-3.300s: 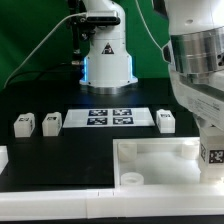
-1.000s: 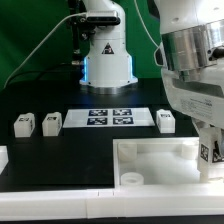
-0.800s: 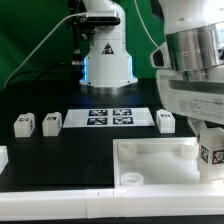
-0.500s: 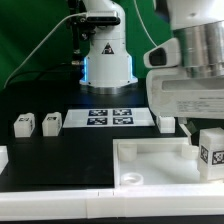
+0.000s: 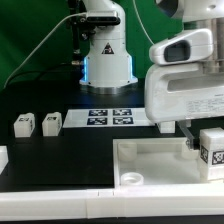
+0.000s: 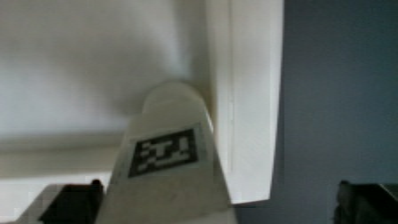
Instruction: Assemble one leg
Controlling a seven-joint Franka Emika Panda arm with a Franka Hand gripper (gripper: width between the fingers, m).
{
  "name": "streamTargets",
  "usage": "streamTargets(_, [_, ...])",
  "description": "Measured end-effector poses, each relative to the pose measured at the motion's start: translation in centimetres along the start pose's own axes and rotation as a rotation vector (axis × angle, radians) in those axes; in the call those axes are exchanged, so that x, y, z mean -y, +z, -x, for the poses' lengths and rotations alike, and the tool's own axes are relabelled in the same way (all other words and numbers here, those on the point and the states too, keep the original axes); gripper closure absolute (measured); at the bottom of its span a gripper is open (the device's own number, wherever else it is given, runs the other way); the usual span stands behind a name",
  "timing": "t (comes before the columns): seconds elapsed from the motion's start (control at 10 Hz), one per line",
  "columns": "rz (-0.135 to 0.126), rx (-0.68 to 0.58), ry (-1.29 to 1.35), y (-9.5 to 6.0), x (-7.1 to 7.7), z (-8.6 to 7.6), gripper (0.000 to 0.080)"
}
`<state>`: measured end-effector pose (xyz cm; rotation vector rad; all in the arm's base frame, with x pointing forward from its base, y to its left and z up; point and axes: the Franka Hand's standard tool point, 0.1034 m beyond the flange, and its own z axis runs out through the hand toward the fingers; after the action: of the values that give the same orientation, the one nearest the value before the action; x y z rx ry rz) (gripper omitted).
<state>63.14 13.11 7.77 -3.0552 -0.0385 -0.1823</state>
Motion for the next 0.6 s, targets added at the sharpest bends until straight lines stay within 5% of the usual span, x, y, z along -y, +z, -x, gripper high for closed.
streamTargets(0.2, [-0.001,0.003,0.045,0.11,-0.02,0.13,0.0150])
streamTargets(0.3, [-0.001,0.003,0.041,0.11,-0.04,0.13,0.0284])
streamTargets(0.4, [-0.003,0.003,0.099,0.11,0.02,0.14,0.0284])
streamTargets(0.6, [0.004,0.003,0.316,0.16,-0.61,0.14,0.0487])
